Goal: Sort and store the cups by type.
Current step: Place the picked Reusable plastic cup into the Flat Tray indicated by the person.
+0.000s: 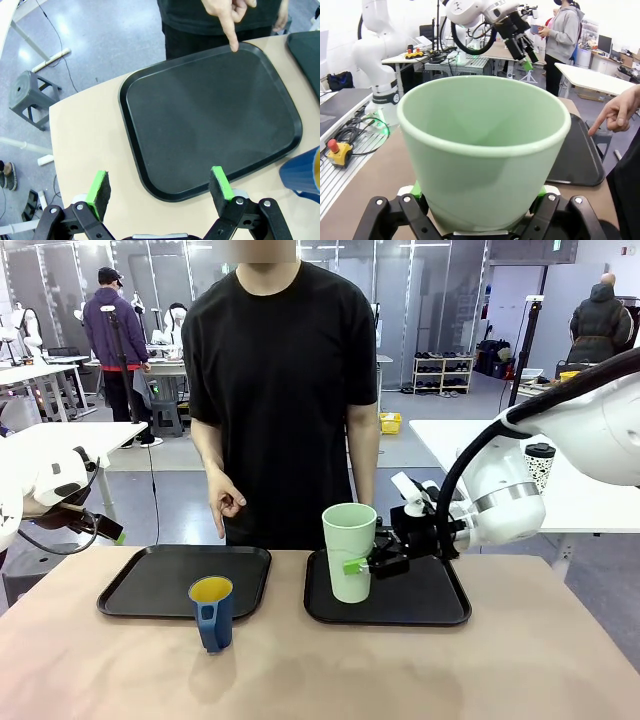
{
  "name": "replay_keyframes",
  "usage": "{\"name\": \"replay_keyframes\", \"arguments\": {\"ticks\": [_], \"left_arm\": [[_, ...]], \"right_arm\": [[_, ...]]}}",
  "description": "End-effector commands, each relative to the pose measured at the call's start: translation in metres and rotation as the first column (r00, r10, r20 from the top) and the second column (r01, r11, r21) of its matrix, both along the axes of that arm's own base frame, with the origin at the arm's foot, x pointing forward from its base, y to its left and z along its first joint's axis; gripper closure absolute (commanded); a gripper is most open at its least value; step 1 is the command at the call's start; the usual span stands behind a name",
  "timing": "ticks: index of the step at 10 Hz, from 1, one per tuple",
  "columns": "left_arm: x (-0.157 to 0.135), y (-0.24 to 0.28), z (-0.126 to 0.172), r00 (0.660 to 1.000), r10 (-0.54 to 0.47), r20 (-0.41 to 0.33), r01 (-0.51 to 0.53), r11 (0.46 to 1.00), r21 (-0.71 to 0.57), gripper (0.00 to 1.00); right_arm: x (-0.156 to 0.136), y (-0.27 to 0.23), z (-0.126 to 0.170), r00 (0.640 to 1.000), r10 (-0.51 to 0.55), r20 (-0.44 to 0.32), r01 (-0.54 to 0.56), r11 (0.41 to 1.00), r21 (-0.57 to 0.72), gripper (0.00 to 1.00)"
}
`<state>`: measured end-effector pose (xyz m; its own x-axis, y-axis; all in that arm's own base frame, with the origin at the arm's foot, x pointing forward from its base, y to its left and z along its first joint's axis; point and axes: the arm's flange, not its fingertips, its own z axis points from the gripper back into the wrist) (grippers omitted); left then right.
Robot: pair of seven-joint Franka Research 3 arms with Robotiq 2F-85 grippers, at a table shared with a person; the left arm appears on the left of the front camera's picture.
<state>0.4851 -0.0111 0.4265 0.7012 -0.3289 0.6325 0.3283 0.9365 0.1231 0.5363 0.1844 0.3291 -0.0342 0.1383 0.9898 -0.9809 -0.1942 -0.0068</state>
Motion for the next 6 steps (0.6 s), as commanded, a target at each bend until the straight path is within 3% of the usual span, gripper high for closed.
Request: {"name": "replay_keyframes", "arguments": {"ticks": [1,6], "left_arm": [[0.0,0.001,0.002,1.0,-0.007,-0.003,0.007,1.0,0.017,0.0],[0.0,0.001,0.002,1.0,-0.007,-0.003,0.007,1.0,0.017,0.0]], "right_arm": [[0.034,0.041,-0.002,0.998,-0.034,0.048,0.033,0.999,0.025,0.14],[0.101,0.139,-0.009,0.997,-0.063,0.052,0.059,0.996,0.073,0.14]]}}
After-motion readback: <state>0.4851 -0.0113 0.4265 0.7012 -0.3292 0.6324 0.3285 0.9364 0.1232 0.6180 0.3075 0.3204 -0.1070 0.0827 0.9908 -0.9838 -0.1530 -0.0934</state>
